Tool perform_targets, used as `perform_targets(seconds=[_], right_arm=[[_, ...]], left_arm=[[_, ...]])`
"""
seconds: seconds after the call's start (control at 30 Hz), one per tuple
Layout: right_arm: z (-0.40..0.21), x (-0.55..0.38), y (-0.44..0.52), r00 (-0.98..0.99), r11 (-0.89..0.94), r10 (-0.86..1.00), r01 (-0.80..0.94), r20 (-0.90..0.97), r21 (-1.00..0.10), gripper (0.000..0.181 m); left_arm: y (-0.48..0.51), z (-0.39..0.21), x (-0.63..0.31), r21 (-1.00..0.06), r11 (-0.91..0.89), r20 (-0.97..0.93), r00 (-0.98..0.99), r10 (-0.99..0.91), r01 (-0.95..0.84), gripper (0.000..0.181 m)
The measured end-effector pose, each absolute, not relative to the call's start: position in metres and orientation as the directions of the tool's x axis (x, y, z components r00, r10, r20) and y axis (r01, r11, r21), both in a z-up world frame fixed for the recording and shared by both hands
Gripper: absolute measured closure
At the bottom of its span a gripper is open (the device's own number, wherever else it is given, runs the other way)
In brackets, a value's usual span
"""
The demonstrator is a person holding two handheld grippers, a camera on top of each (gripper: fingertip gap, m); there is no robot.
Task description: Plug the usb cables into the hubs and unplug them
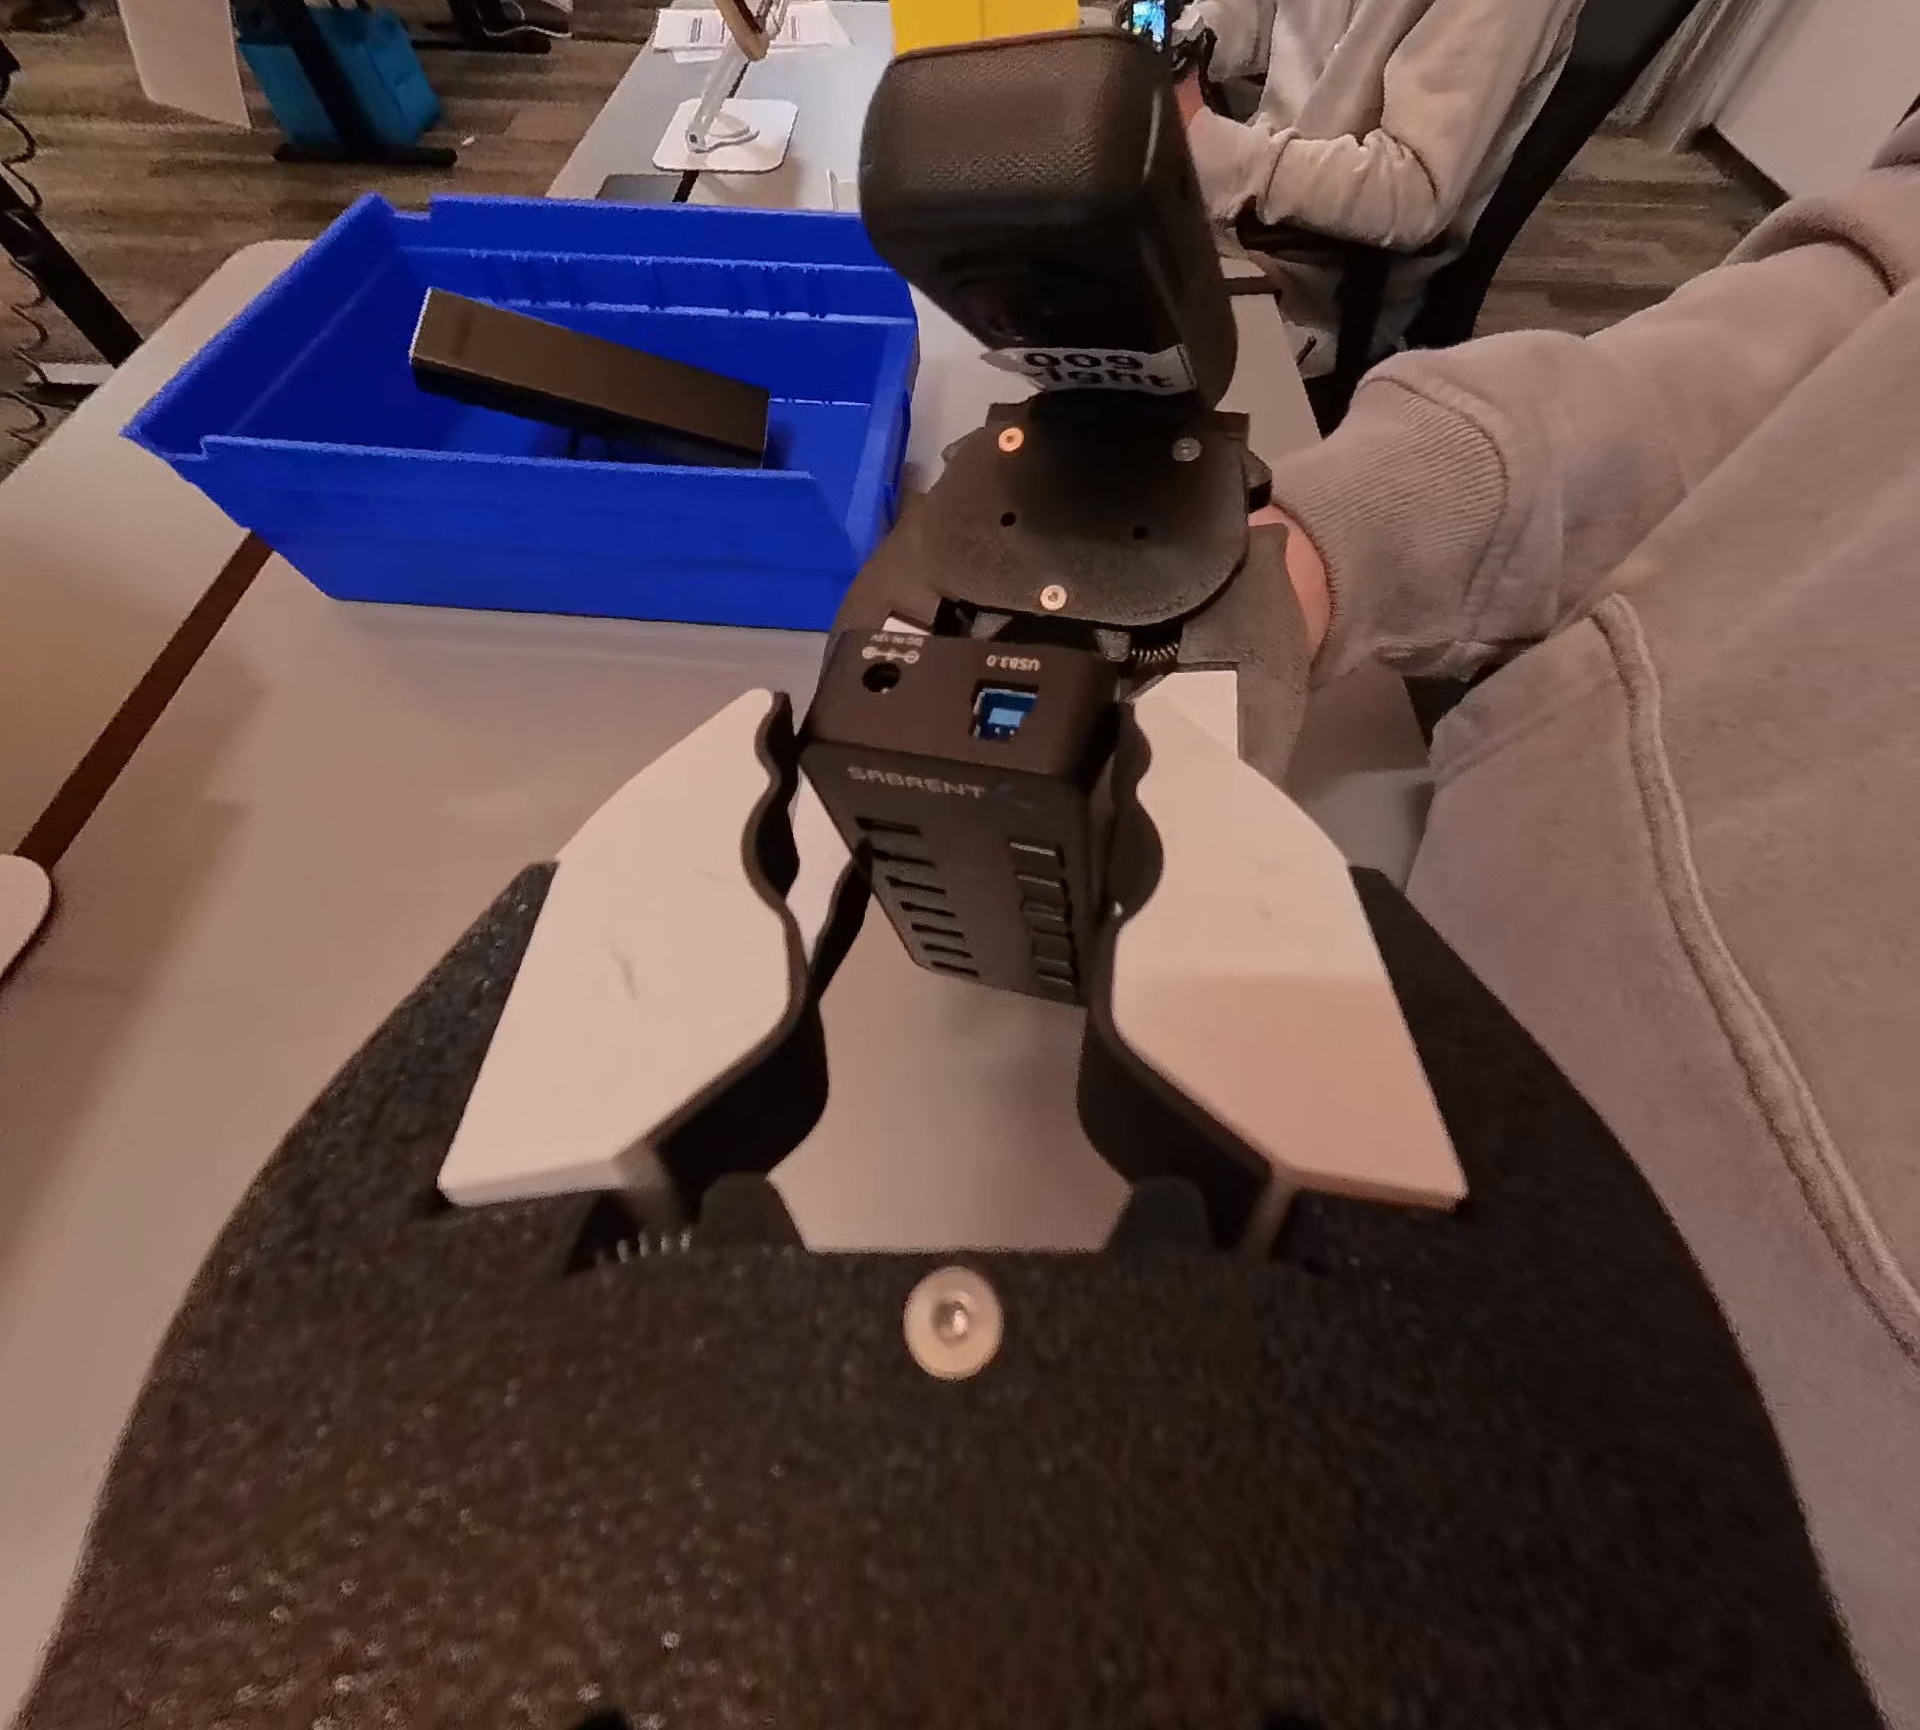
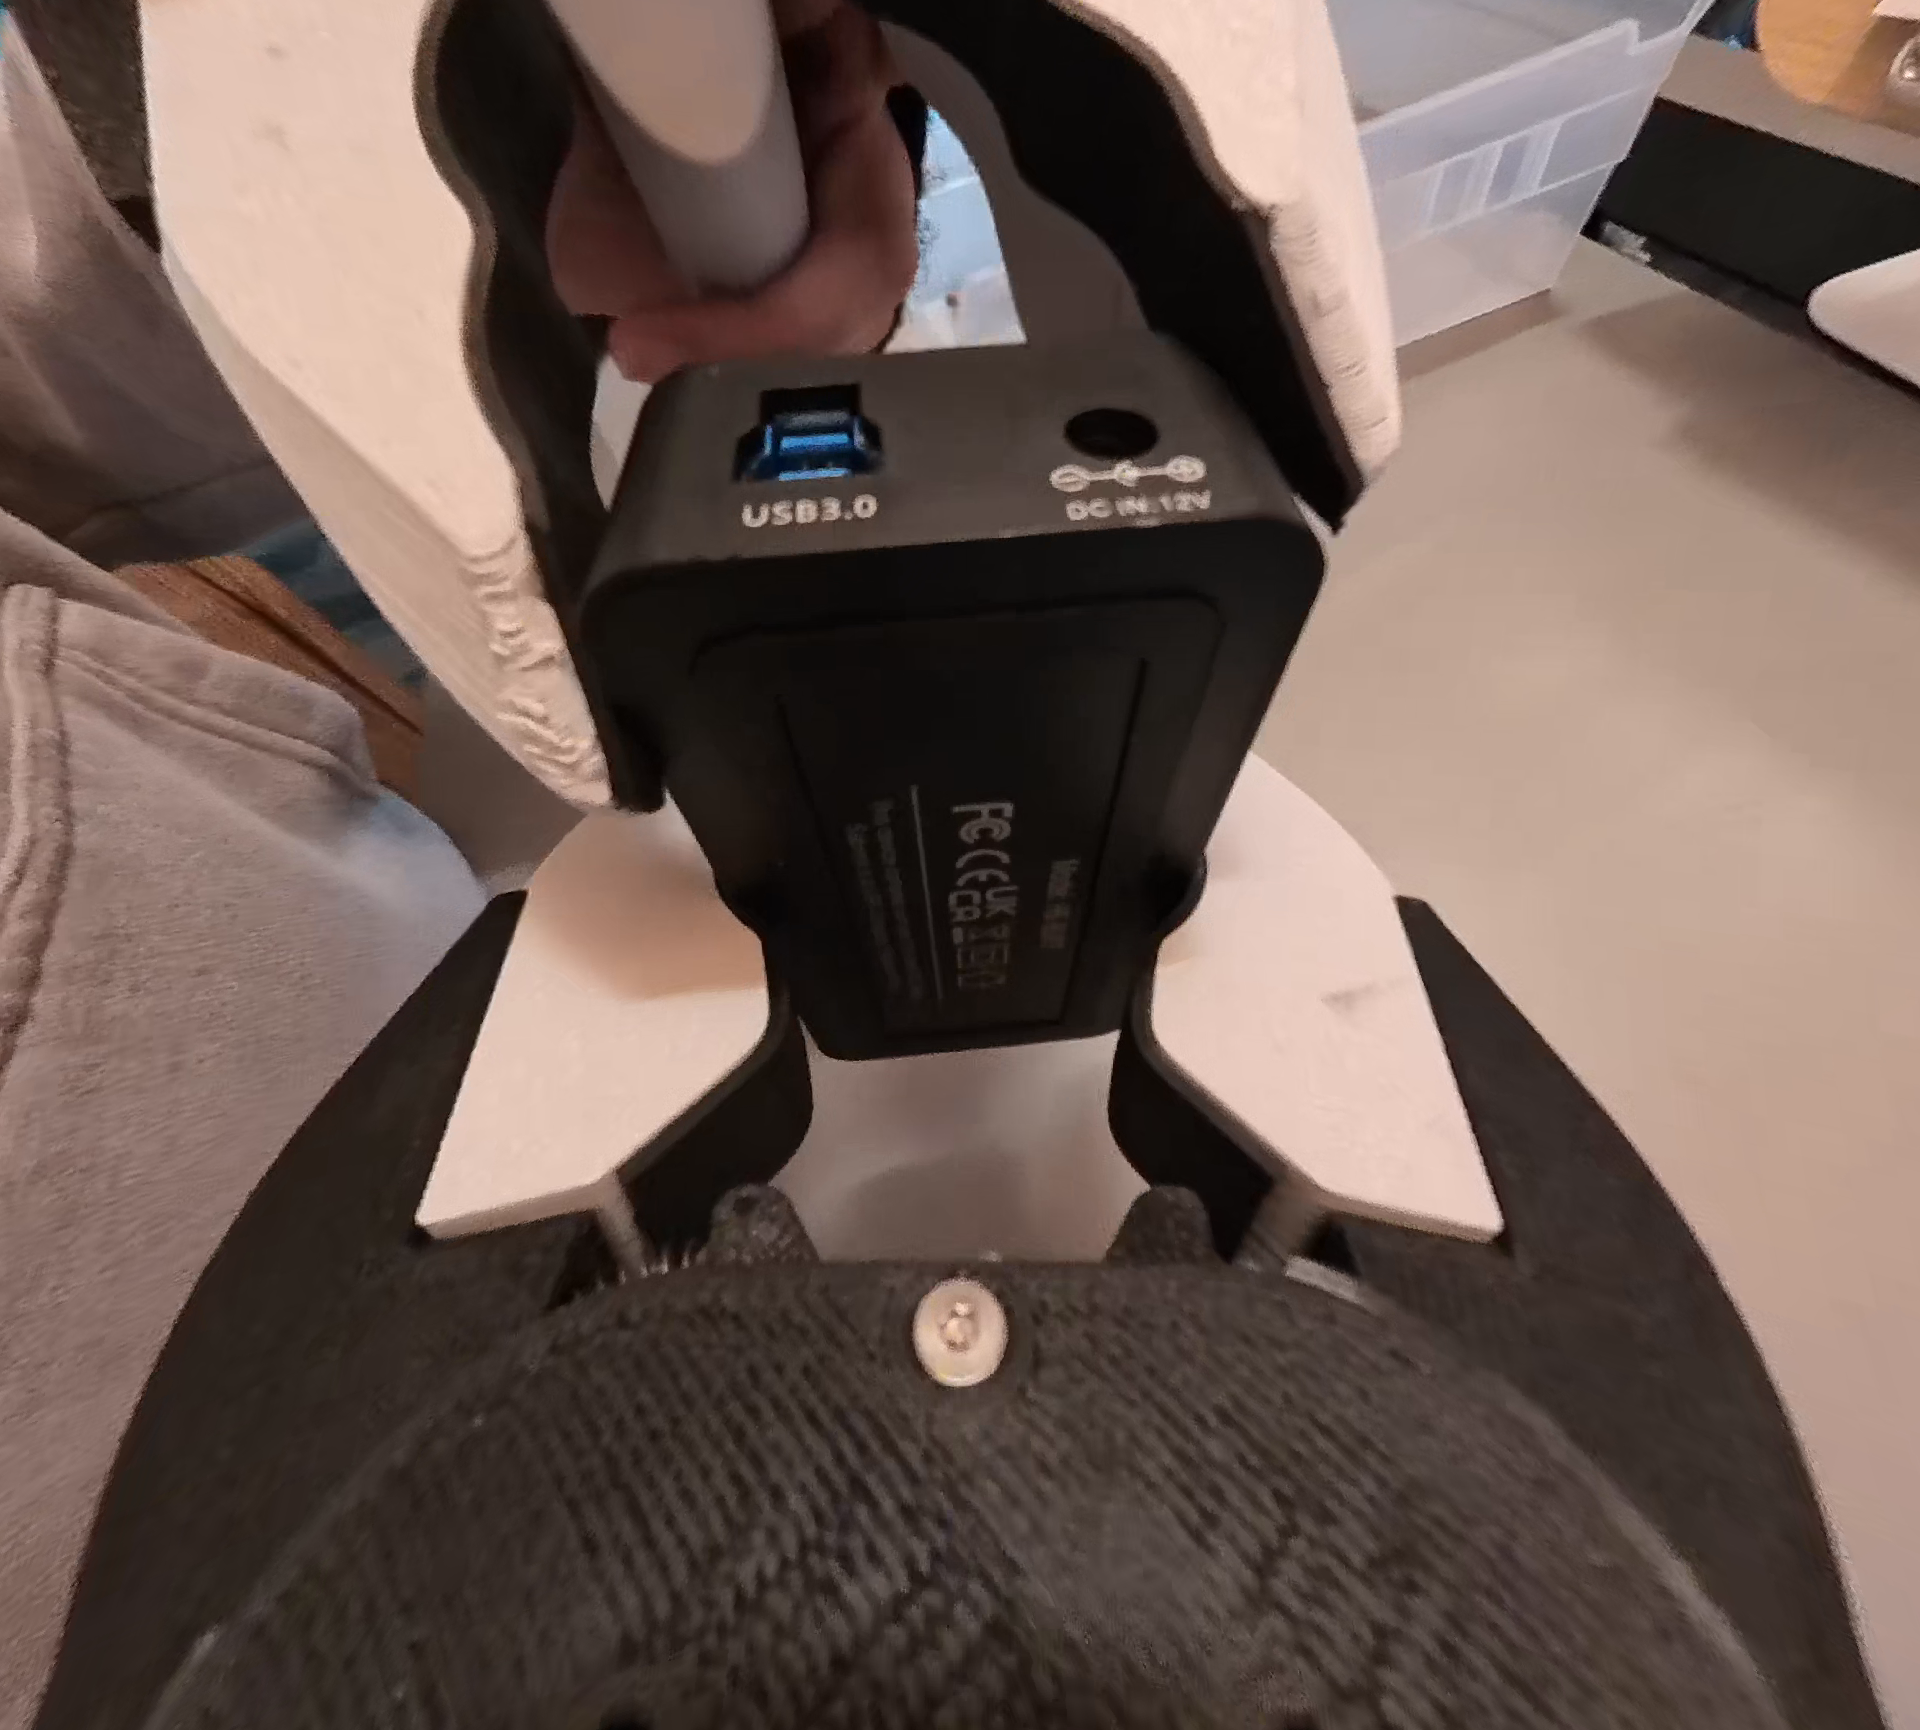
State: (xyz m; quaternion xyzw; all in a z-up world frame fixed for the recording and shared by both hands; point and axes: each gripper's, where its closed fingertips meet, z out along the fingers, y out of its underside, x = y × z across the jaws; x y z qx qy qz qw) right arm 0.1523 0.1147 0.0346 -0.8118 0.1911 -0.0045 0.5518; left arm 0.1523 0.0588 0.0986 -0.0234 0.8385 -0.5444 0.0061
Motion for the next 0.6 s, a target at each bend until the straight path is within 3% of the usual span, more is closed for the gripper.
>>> perform_targets(seconds=[0.37, 0.6], right_arm=[[0.032, 0.153, 0.114, 0.938, -0.339, -0.323, -0.239, -0.126, -0.910, 0.108], [0.045, 0.154, 0.114, 0.934, -0.252, -0.331, -0.224, -0.133, -0.942, 0.108]], left_arm=[[0.061, 0.098, 0.149, -0.913, 0.409, -0.001, -1.000, -0.030, -0.012, 0.124], [0.059, 0.108, 0.149, -0.940, 0.332, 0.070, -0.996, -0.052, -0.084, 0.123]])
